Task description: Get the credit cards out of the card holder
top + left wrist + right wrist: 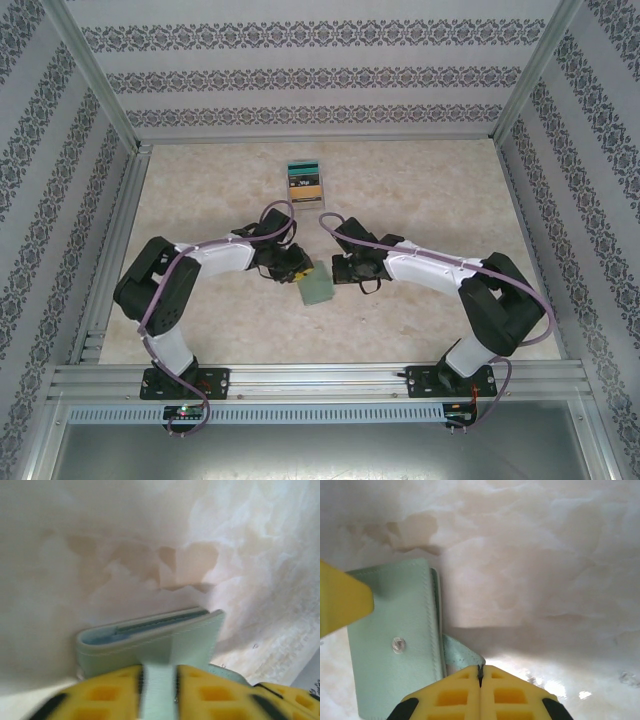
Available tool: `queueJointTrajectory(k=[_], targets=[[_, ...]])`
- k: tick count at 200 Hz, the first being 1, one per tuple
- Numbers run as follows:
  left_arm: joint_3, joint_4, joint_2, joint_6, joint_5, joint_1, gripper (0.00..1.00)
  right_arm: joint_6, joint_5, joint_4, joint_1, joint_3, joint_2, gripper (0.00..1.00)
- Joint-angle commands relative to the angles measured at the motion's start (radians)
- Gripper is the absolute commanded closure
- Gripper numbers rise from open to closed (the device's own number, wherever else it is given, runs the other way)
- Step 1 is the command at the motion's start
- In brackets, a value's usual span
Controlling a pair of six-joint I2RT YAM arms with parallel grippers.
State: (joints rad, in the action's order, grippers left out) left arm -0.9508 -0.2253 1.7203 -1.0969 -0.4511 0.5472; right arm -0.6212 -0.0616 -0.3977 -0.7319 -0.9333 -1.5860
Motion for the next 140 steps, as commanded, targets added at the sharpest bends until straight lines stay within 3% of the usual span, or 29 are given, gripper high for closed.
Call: queueJointTrajectory(k=[1,19,65,106,140], targets=[[-0.009,-0.201,-0.117,0.077,0.170,-0.041,0.34,0.005,-0.070,-0.008,-0.038,-0.068,0.028,1.00],[-0.003,-0.243,-0.207,0.100,0.185,-0.102,0.29,-0.016,-0.122,0.025,-0.067,-0.118,0.015,1.00],[0.070,-0.298,-0.391,0.150,0.194,-0.226,0.27,-0.058,-0.206,0.071,-0.106,-0.237,-0.021,1.00],[0.122,-0.270,-0.449,0.152,0.174,-0.241,0.27,-0.057,-0.203,0.065,-0.091,-0.217,0.000,1.00],[0.150,-0.211,-0.434,0.148,0.113,-0.241,0.27,-0.036,-0.121,0.036,-0.049,-0.134,0.038,1.00]])
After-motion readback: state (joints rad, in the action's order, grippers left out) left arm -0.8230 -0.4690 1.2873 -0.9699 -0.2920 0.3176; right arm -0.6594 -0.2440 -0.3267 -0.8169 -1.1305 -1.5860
